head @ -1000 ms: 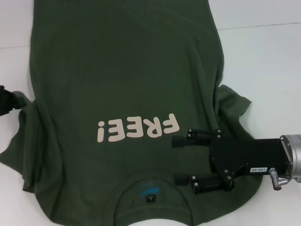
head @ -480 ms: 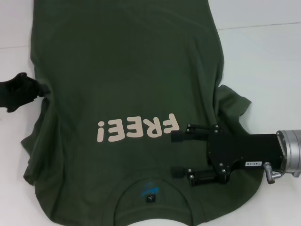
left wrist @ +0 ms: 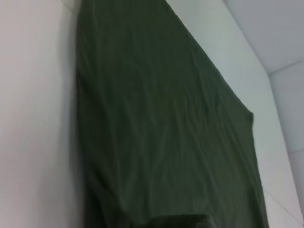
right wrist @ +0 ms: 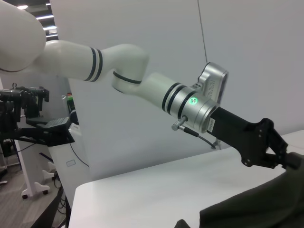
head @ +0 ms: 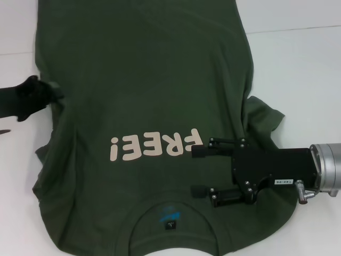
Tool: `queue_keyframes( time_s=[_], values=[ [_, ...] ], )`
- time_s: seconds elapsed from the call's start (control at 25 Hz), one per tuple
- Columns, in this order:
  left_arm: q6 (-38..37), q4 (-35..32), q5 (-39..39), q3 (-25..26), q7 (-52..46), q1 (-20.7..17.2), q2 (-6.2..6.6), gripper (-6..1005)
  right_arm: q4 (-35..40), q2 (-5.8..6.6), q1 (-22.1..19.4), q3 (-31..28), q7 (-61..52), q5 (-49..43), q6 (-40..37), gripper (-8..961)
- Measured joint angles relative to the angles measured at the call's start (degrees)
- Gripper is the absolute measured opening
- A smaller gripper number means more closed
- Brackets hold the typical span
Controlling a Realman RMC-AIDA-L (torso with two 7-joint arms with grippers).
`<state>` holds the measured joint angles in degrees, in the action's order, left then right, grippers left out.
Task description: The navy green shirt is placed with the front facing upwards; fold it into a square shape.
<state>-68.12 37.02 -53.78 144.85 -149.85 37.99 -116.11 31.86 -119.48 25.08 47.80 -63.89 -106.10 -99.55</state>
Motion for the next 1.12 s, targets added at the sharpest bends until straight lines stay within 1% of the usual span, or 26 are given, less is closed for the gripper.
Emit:
queue_keyframes(
  time_s=[0.2, 0.4, 0.72, 1.12],
  values=[
    [0.7, 0.7, -0.1, 0.3, -1.0, -2.0, 1.24, 24, 0.0, -0.03, 0.2, 0.0, -0.1, 0.2, -0.2, 856],
    [0.8, 2.4, -0.1, 0.9, -1.6, -3.5, 1.73, 24, 0.0, -0.05, 0.7, 0.0, -0.4, 0.3, -0.4, 857],
    [-1.0, 4.7, -0.6, 2.7, -1.6, -4.1, 1.51, 23, 0.0, -0.05, 0.8, 0.1, -0.5, 0.3, -0.5, 856],
    [-2.1, 6.3, -2.7, 2.6, -1.3, -4.7, 1.35, 24, 0.0, -0.05, 0.8, 0.1, -0.5, 0.3, -0.6, 856]
  ],
)
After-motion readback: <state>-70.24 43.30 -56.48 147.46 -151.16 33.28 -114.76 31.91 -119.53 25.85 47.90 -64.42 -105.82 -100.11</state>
